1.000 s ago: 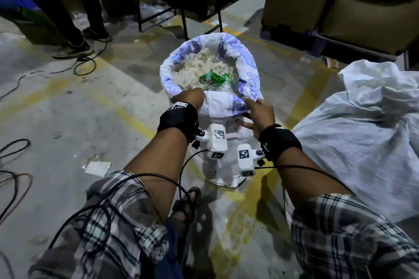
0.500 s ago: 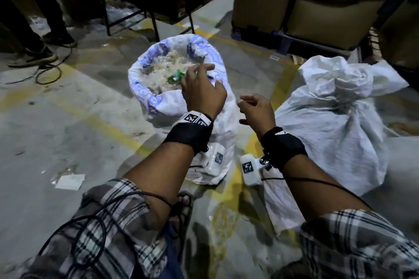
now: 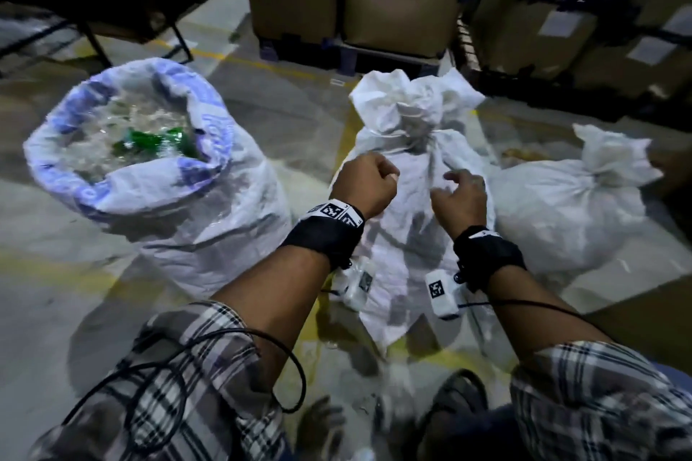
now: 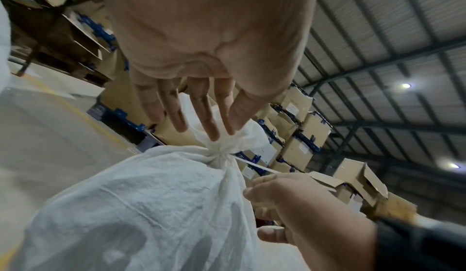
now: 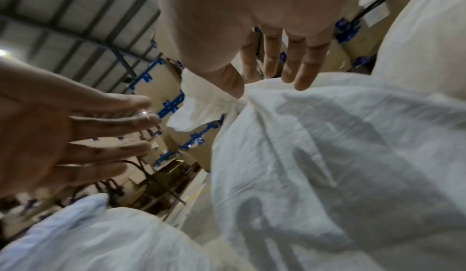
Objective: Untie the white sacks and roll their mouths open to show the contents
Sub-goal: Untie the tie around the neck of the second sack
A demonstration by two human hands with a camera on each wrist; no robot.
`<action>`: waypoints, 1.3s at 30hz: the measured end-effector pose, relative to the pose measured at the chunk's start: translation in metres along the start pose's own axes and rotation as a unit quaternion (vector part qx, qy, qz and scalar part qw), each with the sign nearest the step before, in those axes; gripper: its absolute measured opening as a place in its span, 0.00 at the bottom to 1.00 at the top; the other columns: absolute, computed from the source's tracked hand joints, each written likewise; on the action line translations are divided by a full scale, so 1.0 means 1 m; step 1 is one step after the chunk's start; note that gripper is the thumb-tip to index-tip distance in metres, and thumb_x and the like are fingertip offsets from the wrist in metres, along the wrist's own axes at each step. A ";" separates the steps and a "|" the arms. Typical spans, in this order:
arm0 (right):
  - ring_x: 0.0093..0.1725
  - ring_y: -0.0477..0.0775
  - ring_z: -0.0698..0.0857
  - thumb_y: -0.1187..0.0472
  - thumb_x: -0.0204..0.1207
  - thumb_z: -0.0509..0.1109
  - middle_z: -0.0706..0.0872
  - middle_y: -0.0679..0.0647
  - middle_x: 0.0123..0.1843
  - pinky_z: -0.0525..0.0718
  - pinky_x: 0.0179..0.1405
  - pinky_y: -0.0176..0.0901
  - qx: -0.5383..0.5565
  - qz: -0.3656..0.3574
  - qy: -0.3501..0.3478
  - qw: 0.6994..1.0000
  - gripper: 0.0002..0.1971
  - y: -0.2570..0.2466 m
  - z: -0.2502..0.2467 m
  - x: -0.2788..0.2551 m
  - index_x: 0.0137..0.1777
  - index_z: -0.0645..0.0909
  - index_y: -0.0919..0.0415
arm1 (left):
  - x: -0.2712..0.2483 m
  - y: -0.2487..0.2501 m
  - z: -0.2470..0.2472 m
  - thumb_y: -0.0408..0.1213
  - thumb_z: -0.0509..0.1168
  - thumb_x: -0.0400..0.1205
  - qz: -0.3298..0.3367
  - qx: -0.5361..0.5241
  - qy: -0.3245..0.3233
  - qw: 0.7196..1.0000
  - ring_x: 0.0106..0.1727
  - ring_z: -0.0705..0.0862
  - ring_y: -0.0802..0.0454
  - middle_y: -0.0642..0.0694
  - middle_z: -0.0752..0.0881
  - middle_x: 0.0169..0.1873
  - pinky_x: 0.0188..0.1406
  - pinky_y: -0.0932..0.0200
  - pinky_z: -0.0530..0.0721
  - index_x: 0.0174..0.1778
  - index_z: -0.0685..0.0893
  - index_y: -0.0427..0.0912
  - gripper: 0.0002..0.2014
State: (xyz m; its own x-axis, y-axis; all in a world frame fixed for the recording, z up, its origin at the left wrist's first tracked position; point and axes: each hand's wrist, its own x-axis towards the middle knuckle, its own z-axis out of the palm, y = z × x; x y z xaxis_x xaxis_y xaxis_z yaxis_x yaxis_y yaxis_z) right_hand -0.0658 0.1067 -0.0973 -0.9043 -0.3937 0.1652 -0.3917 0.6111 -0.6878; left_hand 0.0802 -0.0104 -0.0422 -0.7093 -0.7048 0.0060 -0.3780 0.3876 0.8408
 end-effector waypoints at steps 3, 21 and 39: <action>0.76 0.64 0.75 0.60 0.76 0.77 0.77 0.66 0.74 0.69 0.78 0.47 -0.023 -0.023 -0.020 0.999 0.27 0.017 -0.007 0.022 0.74 0.78 0.67 | 0.003 0.008 0.017 0.37 0.67 0.81 0.029 0.026 -0.022 0.999 0.56 0.88 0.51 0.50 0.93 0.50 0.60 0.55 0.85 0.48 0.93 0.44 0.08; 0.54 0.62 0.86 0.59 0.83 0.66 0.90 0.64 0.52 0.81 0.56 0.53 0.022 -0.177 -0.186 0.966 0.13 0.003 0.001 0.030 0.56 0.85 0.69 | 0.028 -0.028 0.016 0.45 0.66 0.81 0.077 0.161 0.027 0.984 0.51 0.89 0.47 0.51 0.92 0.48 0.52 0.48 0.88 0.50 0.89 0.53 0.07; 0.55 0.60 0.85 0.55 0.72 0.78 0.88 0.57 0.50 0.81 0.59 0.54 -0.090 -0.164 -0.166 0.968 0.12 -0.024 -0.060 -0.038 0.51 0.87 0.62 | 0.010 -0.048 -0.011 0.52 0.69 0.79 0.151 0.139 -0.034 0.978 0.43 0.89 0.61 0.59 0.93 0.42 0.46 0.52 0.89 0.53 0.92 0.58 0.10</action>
State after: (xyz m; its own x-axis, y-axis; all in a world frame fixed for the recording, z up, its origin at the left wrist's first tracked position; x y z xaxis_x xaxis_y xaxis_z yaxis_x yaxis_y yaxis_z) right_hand -0.0323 0.1483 -0.0449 -0.6333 -0.7679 0.0968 -0.6986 0.5134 -0.4984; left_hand 0.0978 -0.0420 -0.0768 -0.8476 -0.4965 0.1873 -0.2862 0.7250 0.6265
